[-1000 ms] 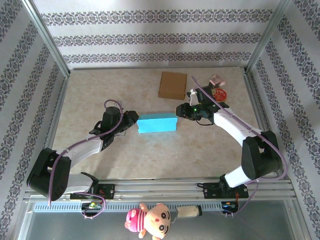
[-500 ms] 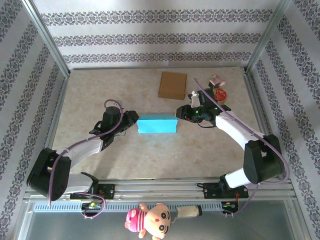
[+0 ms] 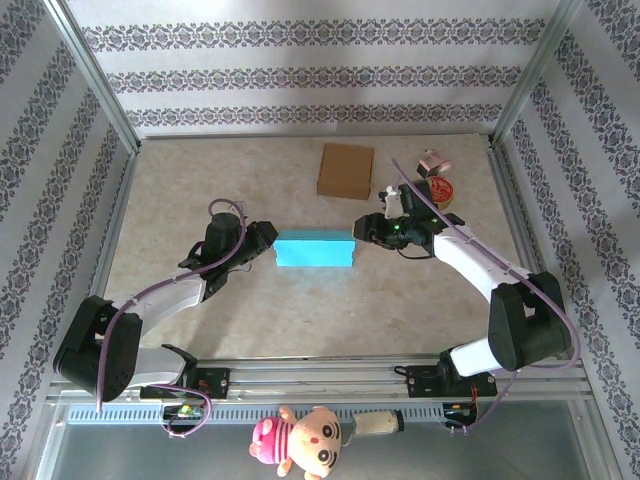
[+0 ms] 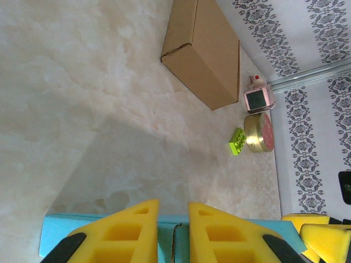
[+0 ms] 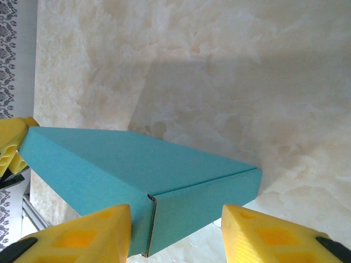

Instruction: Fold the paper box

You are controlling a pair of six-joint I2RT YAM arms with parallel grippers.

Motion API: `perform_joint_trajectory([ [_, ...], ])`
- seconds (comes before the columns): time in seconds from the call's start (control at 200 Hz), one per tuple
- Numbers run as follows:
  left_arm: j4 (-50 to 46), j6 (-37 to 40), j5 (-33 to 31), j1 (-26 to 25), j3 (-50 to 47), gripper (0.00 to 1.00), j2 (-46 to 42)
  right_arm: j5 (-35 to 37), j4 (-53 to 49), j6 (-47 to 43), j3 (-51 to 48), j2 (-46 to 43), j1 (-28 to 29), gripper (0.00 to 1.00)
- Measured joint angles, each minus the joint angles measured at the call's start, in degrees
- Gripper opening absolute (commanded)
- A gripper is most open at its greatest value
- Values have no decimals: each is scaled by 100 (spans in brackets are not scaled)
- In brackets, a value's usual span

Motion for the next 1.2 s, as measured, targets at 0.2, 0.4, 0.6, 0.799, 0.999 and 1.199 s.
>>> perform_joint_trajectory([
  [0.2, -15, 0, 7, 0, 11, 17, 0, -26, 0, 4, -33, -35, 0, 48],
  [0.4, -17, 0, 4, 0, 13, 17, 0, -83, 2, 11, -57, -101, 0, 46],
  [0.6, -20, 0, 11, 0, 13, 17, 0, -138, 85, 74, -192, -166, 0, 43],
  [0.799, -22, 0, 13, 0, 13, 17, 0, -195, 334, 105, -350, -205, 0, 37],
  [0.999, -31, 0, 11, 0, 17, 17, 0, -219, 778, 98, -702, -304, 4, 35],
  [1.199, -63, 85, 17, 0, 24, 17, -2, -149, 1421, 105, -1093, -391, 20, 31],
])
